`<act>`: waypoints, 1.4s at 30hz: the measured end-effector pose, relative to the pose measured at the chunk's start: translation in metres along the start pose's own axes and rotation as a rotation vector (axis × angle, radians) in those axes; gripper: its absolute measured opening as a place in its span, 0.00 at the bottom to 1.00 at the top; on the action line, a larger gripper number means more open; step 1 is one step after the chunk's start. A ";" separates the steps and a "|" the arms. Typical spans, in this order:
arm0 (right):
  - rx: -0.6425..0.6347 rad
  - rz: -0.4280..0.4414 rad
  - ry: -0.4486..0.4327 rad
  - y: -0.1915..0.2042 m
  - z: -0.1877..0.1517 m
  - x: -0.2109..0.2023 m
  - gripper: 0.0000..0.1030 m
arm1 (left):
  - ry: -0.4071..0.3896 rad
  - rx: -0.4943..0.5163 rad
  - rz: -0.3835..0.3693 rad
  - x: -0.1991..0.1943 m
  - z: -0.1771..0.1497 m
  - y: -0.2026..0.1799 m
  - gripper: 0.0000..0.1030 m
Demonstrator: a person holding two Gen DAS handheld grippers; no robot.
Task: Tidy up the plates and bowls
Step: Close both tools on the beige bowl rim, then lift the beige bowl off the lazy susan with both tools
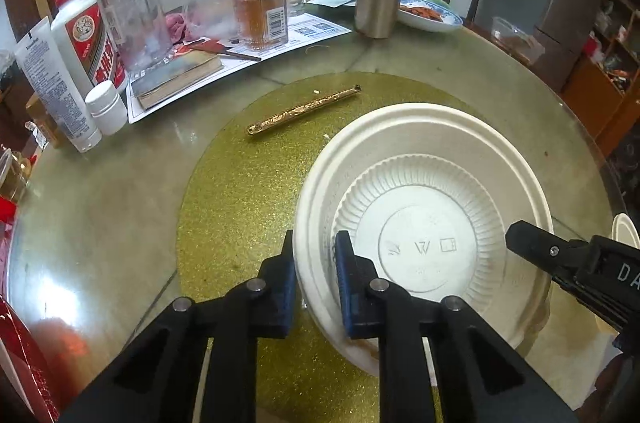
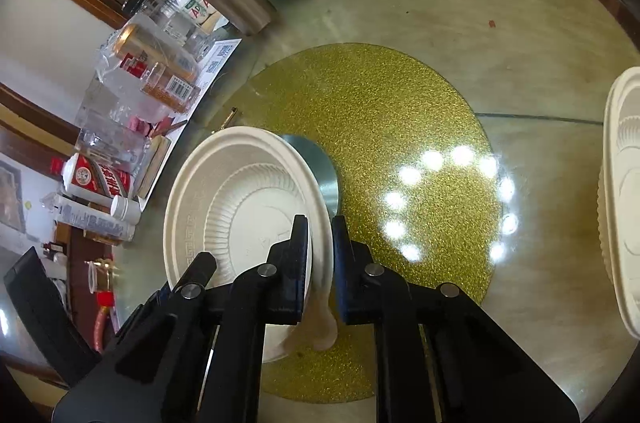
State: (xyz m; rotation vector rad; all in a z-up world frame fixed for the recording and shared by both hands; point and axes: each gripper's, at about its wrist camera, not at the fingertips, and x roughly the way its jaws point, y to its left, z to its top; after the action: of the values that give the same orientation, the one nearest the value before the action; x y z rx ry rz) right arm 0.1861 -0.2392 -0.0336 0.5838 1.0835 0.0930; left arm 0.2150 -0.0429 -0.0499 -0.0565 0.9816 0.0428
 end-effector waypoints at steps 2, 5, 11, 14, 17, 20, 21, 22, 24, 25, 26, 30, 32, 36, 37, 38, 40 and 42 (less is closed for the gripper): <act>0.010 0.010 0.007 -0.003 -0.002 0.000 0.11 | -0.003 0.007 -0.002 -0.003 -0.001 0.000 0.15; 0.014 0.009 0.003 -0.004 -0.006 -0.003 0.10 | -0.015 0.023 0.001 -0.009 -0.005 -0.001 0.14; 0.018 0.031 -0.002 -0.004 -0.017 -0.012 0.10 | -0.018 0.027 -0.003 -0.019 -0.013 0.003 0.14; 0.022 0.050 0.000 -0.005 -0.023 -0.016 0.10 | -0.025 0.033 -0.002 -0.026 -0.017 0.005 0.14; 0.035 0.073 -0.004 -0.006 -0.032 -0.023 0.10 | -0.026 0.037 -0.002 -0.033 -0.024 0.008 0.14; 0.035 0.090 -0.010 -0.005 -0.044 -0.029 0.10 | -0.030 0.036 -0.003 -0.041 -0.031 0.012 0.14; 0.038 0.097 -0.013 -0.006 -0.047 -0.031 0.10 | -0.031 0.034 -0.007 -0.044 -0.034 0.014 0.14; 0.040 0.103 -0.017 -0.006 -0.051 -0.033 0.10 | -0.033 0.035 -0.007 -0.046 -0.035 0.015 0.14; 0.035 0.105 -0.025 -0.004 -0.059 -0.038 0.10 | -0.041 0.041 -0.007 -0.052 -0.040 0.017 0.14; 0.028 0.103 -0.032 -0.002 -0.064 -0.042 0.10 | -0.045 0.041 -0.009 -0.055 -0.042 0.018 0.14; 0.023 0.103 -0.036 -0.001 -0.068 -0.044 0.10 | -0.046 0.039 -0.013 -0.058 -0.045 0.020 0.14; 0.013 0.110 -0.048 0.004 -0.082 -0.054 0.10 | -0.059 0.039 -0.021 -0.069 -0.053 0.026 0.14; 0.003 0.109 -0.052 0.006 -0.089 -0.059 0.10 | -0.064 0.036 -0.025 -0.074 -0.057 0.030 0.14; -0.005 0.111 -0.060 0.009 -0.098 -0.065 0.10 | -0.066 0.029 -0.039 -0.080 -0.064 0.036 0.14; -0.006 0.113 -0.061 0.010 -0.101 -0.067 0.10 | -0.065 0.027 -0.042 -0.081 -0.065 0.037 0.14; -0.008 0.112 -0.063 0.011 -0.102 -0.068 0.10 | -0.066 0.027 -0.044 -0.081 -0.066 0.038 0.14; -0.010 0.111 -0.065 0.013 -0.105 -0.070 0.10 | -0.068 0.028 -0.049 -0.084 -0.068 0.040 0.14; -0.012 0.112 -0.069 0.015 -0.107 -0.073 0.10 | -0.071 0.028 -0.052 -0.088 -0.070 0.042 0.14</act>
State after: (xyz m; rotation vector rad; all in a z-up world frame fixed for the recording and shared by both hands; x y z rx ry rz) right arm 0.0629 -0.2087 -0.0036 0.6322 0.9828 0.1755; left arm 0.1062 -0.0066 -0.0168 -0.0543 0.9090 -0.0171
